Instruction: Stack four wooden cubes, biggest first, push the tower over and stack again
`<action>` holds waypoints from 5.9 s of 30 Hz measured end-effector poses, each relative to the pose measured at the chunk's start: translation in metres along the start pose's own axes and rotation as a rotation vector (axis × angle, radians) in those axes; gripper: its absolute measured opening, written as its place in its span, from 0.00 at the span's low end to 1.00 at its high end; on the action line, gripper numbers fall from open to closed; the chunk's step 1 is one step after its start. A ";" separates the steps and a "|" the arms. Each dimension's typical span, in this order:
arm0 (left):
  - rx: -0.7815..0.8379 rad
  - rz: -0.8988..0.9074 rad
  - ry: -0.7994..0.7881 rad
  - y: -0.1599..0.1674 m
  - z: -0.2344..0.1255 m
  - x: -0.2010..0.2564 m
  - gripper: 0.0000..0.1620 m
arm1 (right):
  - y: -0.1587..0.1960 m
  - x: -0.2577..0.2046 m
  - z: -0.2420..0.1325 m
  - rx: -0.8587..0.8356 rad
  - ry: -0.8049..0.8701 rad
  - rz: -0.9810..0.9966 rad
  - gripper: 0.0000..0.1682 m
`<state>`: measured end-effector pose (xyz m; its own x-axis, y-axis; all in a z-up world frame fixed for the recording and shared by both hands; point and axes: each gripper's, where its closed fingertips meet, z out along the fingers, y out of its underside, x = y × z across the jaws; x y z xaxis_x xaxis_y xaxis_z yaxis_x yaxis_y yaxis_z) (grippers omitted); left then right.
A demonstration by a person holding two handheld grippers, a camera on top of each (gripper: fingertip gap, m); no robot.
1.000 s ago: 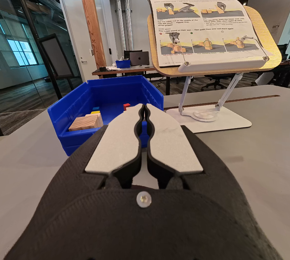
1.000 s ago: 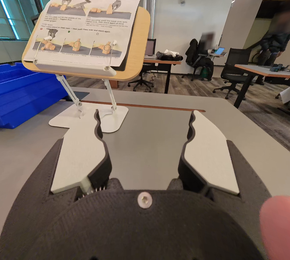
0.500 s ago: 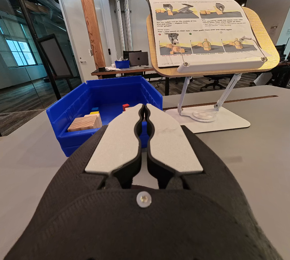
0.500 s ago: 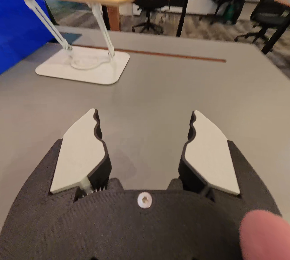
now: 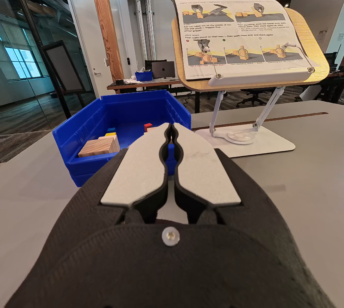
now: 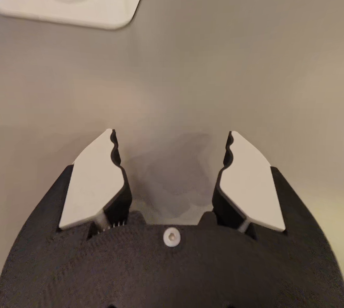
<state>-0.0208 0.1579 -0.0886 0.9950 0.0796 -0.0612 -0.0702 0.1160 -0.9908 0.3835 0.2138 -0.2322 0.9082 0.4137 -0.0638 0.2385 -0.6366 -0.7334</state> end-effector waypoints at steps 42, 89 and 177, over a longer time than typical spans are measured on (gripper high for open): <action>0.006 0.000 -0.002 -0.004 0.000 0.005 0.00 | 0.014 -0.008 0.006 -0.096 -0.011 -0.110 0.79; -0.056 -0.014 -0.027 0.013 0.008 0.003 0.00 | 0.013 -0.008 0.007 -0.096 -0.011 -0.109 0.79; 0.126 -0.235 0.550 -0.035 -0.003 0.163 0.05 | -0.074 -0.198 -0.078 0.507 -0.880 -0.303 0.34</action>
<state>0.1441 0.1642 -0.0640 0.8737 -0.4814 0.0700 0.1808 0.1878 -0.9654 0.2125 0.1279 -0.1121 0.2169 0.9647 -0.1496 0.0581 -0.1658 -0.9844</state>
